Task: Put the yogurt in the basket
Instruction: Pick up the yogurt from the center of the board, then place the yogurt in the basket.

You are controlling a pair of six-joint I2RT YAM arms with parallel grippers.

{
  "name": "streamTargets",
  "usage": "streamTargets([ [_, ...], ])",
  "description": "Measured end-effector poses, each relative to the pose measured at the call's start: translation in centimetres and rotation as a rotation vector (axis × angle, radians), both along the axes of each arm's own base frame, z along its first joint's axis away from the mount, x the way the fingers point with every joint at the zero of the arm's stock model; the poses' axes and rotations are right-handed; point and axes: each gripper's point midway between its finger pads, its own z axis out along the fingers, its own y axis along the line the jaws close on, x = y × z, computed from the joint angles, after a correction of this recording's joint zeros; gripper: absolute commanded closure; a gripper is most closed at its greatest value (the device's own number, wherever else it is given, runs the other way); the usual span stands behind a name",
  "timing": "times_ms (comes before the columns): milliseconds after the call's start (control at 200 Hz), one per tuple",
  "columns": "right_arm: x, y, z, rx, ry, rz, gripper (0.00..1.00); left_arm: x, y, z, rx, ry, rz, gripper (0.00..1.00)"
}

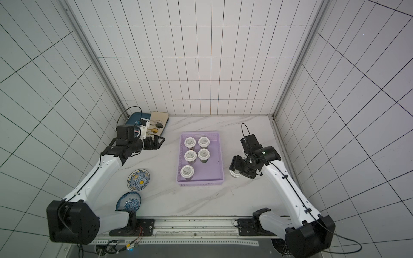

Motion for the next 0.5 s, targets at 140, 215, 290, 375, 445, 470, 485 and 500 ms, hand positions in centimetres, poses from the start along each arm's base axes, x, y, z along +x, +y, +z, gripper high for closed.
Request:
streamTargets([
  [140,1.4,3.1,1.1,0.007,-0.022,0.091,0.28,-0.2,0.1,-0.1,0.001,0.001,0.003,0.02],
  [215,2.0,4.7,1.5,0.007,-0.031,0.139,0.28,-0.2,0.2,0.1,0.003,-0.005,0.007,0.02],
  [290,2.5,6.3,1.7,0.003,-0.042,0.198,0.27,-0.3,0.4,0.1,0.008,-0.012,0.011,0.02],
  [375,2.6,8.1,1.6,-0.002,-0.047,0.268,0.27,-0.5,0.5,0.1,0.009,-0.010,0.013,0.02],
  [445,2.6,9.4,1.3,-0.006,-0.046,0.322,0.27,-0.5,0.6,0.2,0.010,-0.014,0.016,0.02],
  [470,2.5,9.9,1.1,-0.007,-0.046,0.339,0.27,-0.5,0.7,0.2,0.011,-0.015,0.017,0.02],
  [485,2.5,10.1,0.9,-0.008,-0.044,0.349,0.27,-0.5,0.7,0.2,0.011,-0.016,0.018,0.02],
  [500,2.5,10.3,0.8,-0.008,-0.044,0.358,0.27,-0.5,0.7,0.3,0.011,-0.018,0.017,0.02],
])
